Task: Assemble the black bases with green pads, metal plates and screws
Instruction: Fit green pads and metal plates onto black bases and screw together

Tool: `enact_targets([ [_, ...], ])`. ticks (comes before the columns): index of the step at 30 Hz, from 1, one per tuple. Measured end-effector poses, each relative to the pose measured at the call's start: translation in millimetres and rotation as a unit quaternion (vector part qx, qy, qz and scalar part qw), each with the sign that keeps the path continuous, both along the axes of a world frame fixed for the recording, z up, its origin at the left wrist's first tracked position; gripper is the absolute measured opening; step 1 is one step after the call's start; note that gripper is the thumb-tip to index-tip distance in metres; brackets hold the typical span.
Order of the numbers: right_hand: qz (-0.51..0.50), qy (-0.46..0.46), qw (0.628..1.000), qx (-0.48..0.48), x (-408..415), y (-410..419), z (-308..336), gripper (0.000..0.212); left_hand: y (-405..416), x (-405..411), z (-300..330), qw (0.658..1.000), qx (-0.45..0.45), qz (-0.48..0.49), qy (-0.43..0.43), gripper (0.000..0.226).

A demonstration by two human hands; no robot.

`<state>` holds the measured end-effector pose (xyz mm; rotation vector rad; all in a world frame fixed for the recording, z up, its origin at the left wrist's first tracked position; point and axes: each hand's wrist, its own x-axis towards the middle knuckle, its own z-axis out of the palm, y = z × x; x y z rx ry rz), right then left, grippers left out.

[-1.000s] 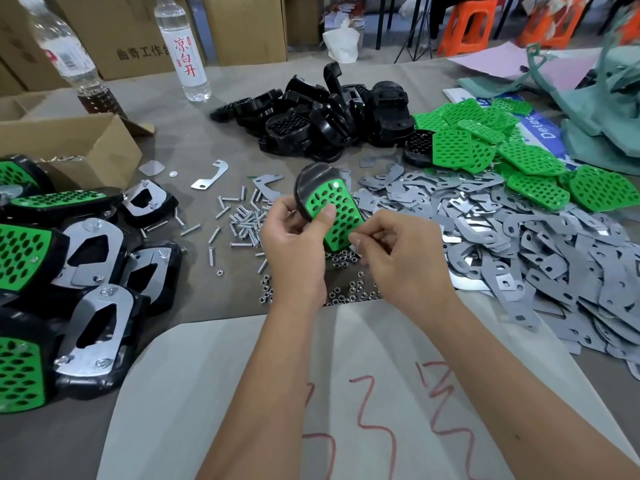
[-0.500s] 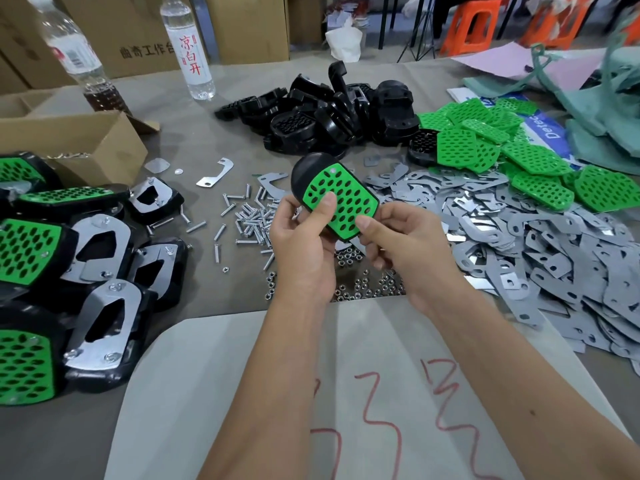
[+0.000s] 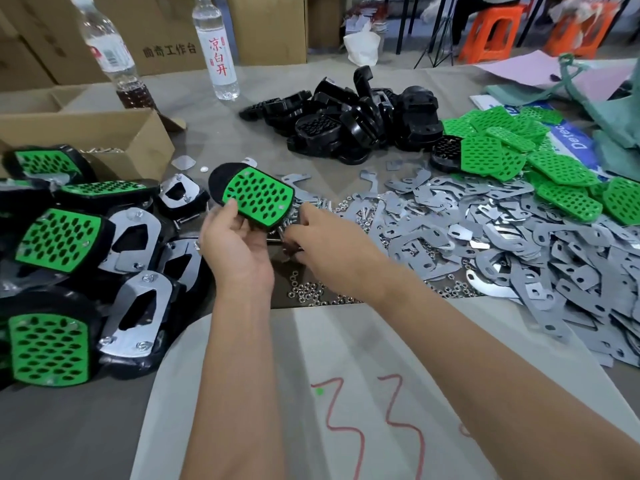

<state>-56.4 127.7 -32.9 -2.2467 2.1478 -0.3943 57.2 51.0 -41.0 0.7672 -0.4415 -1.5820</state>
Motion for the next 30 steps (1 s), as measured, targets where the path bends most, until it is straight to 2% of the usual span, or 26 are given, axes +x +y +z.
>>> enact_targets([
  [2, -0.029, -0.024, 0.999, -0.027, -9, 10, 2, 0.011, 3, -6, 1, 1.0, -0.011, -0.017, -0.015, 0.014],
  [4, -0.09, -0.145, 0.981, -0.09, -22, 28, 3, 0.004, 8, -13, 2, 0.998, -0.023, -0.047, -0.045, 0.011],
  [6, -0.158, -0.26, 0.933, -0.192, -38, 50, 6, 0.004, 14, -24, 1, 0.991, -0.033, -0.092, -0.091, 0.009],
  [9, -0.207, -0.354, 0.861, -0.3, -61, 80, 12, 0.008, 32, -43, -1, 0.964, -0.06, -0.202, -0.162, 0.009],
  [12, -0.216, -0.388, 0.834, -0.328, -73, 93, 10, 0.006, 51, -59, -3, 0.93, -0.095, -0.294, -0.199, 0.024],
  [14, -0.226, -0.367, 0.841, -0.327, -74, 92, 5, 0.006, 61, -66, -3, 0.912, -0.123, -0.343, -0.19, 0.039],
  [17, -0.223, -0.313, 0.865, -0.322, -70, 88, 3, 0.005, 69, -71, -5, 0.897, -0.148, -0.39, -0.149, 0.031],
  [26, -0.193, -0.157, 0.933, -0.258, -71, 87, 25, 0.008, 76, -72, -7, 0.879, -0.237, -0.365, -0.195, 0.025],
  [30, -0.237, -0.118, 0.943, -0.199, -67, 78, 36, 0.012, 76, -71, -5, 0.879, -0.248, -0.357, -0.197, 0.041],
])
